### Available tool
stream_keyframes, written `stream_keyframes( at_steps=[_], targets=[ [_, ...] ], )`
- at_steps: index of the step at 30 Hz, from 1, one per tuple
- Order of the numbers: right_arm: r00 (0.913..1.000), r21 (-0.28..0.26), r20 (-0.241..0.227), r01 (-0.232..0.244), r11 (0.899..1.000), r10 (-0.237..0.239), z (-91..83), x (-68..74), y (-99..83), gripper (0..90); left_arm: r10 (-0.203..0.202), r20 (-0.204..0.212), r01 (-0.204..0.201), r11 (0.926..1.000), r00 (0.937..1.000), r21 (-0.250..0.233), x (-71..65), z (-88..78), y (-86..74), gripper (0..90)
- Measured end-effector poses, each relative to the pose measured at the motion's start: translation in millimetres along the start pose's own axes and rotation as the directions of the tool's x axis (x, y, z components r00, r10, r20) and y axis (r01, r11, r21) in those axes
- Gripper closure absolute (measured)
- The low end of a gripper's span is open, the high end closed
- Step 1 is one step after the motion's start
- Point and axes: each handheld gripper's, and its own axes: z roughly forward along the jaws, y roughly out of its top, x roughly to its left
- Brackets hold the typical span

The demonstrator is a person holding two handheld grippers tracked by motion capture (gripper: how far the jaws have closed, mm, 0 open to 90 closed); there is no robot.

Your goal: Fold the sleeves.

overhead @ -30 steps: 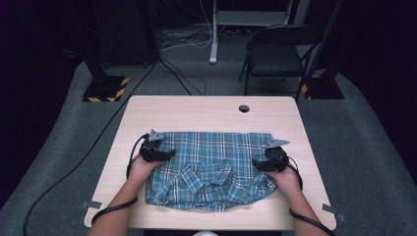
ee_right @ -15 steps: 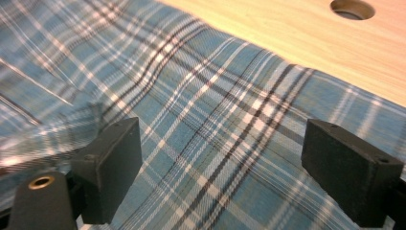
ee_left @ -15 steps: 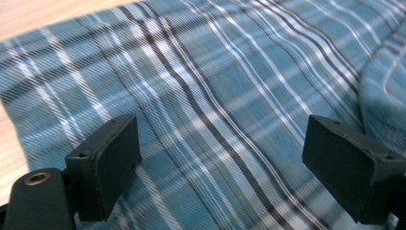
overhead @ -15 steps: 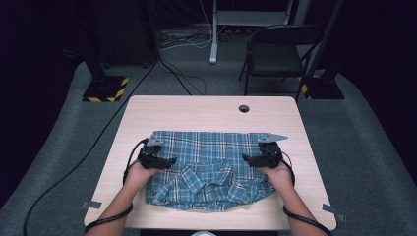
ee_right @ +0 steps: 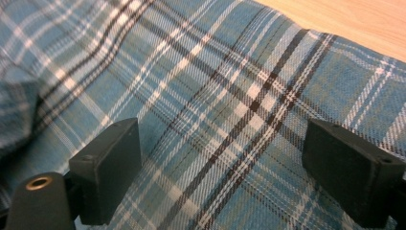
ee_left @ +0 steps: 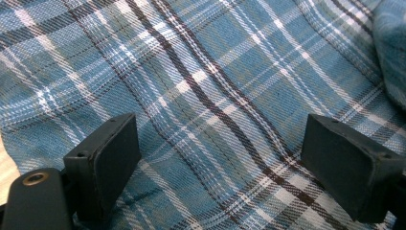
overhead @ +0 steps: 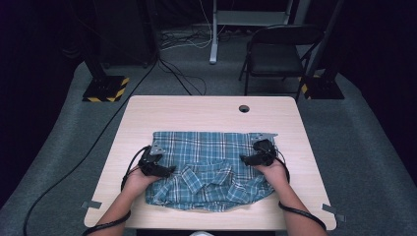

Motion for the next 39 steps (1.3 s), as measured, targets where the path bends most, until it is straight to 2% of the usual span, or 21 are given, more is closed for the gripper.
stream_keyframes(
  at_steps=[2,4,9,12,13,14,16,19,21,23,24,25,29,30,32,34,35,36,39],
  targets=[
    [0.9964,-0.004,0.033,0.078,0.997,-0.078,3.3,3.8,-5.0,12.1,-0.005,0.006,0.005,1.0,1.0,-0.008,1.1,0.2,-1.0,12.5],
    [0.9908,-0.011,0.059,0.123,0.992,-0.122,4.7,7.7,-8.1,11.3,-0.007,0.001,0.007,0.9999,1.0,-0.011,0.5,0.0,-1.7,12.5],
    [0.9914,-0.031,0.049,0.123,0.992,-0.121,5.2,5.9,-9.8,10.0,-0.002,0.007,0.002,1.0,1.0,-0.006,1.0,-0.1,-1.0,12.4],
    [0.9922,-0.025,0.042,0.119,0.993,-0.118,4.2,5.0,-8.3,10.1,0.001,0.01,-0.001,1.0,1.0,-0.002,1.4,-0.2,-0.4,12.3],
    [0.995,-0.015,0.03,0.096,0.995,-0.096,0.8,4.5,-4.8,11.4,0.001,0.008,-0.001,1.0,1.0,-0.002,1.2,-0.1,-0.4,12.3],
    [0.995,-0.015,0.03,0.096,0.995,-0.096,0.8,4.5,-4.8,11.4,0.001,0.007,-0.001,1.0,1.0,-0.001,1.0,0.0,-0.2,12.3],
    [0.999,-0.026,-0.008,0.044,0.999,-0.044,-7.0,4.7,0.3,12.7,0.0,0.007,0.0,1.0,1.0,0.003,0.9,0.0,0.3,12.3],
    [0.9977,-0.07,-0.063,0.022,0.997,-0.026,-19.3,11.1,8.3,12.7,0.0,0.005,-0.001,1.0,1.0,0.01,0.5,0.0,1.2,12.2],
    [0.9903,-0.089,-0.136,0.016,0.996,-0.028,-26.3,20.1,15.0,12.5,0.002,0.002,-0.002,0.9999,1.0,0.016,0.3,0.0,2.2,12.2],
    [0.9732,-0.079,-0.226,0.024,0.997,-0.041,-28.7,31.9,19.9,14.7,0.002,0.003,-0.002,0.9997,1.0,0.023,0.3,0.1,3.3,12.1],
    [0.9732,-0.079,-0.226,0.024,0.997,-0.041,-28.7,31.9,19.9,14.7,0.002,0.003,-0.002,0.9997,1.0,0.023,0.3,0.1,3.3,12.1],
    [0.9535,-0.072,-0.298,0.023,0.997,-0.044,-28.5,42.2,22.2,18.2,0.004,0.006,-0.004,0.9995,1.0,0.031,0.7,0.1,4.6,12.1],
    [0.9329,-0.052,-0.36,0.001,0.999,-0.02,-24.6,50.5,23.0,25.4,-0.01,0.001,0.01,0.9994,0.9999,0.032,0.1,-0.5,7.8,12.1],
    [0.9329,-0.052,-0.36,0.001,0.999,-0.02,-24.6,50.5,23.0,25.4,-0.01,0.001,0.01,0.9994,0.9999,0.032,0.1,-0.5,7.8,12.5],
    [0.9295,-0.016,-0.368,0.012,1.0,-0.017,-17.2,53.0,18.7,31.1,-0.019,0.003,0.019,0.9998,0.9998,0.001,-1.3,-1.8,11.6,13.1],
    [0.9233,0.01,-0.384,0.008,1.0,-0.004,-10.3,53.9,15.1,36.0,-0.011,0.002,0.011,0.9999,0.9999,-0.007,-2.8,-1.4,13.4,13.0],
    [0.9233,0.01,-0.384,0.008,1.0,-0.004,-10.3,53.9,15.1,36.0,-0.011,0.002,0.011,0.9999,0.9999,-0.007,-2.8,-1.4,13.4,13.0],
    [0.9103,0.029,-0.414,0.005,1.0,0.008,-5.2,54.7,11.9,49.6,-0.002,0.004,0.002,1.0,1.0,0.002,-3.7,0.9,13.8,12.8],
    [0.925,0.01,-0.377,0.054,0.998,-0.047,-7.3,56.1,10.3,68.4,0.01,0.008,-0.01,0.9997,0.9999,0.02,-2.7,6.1,12.0,12.4]
  ],
)
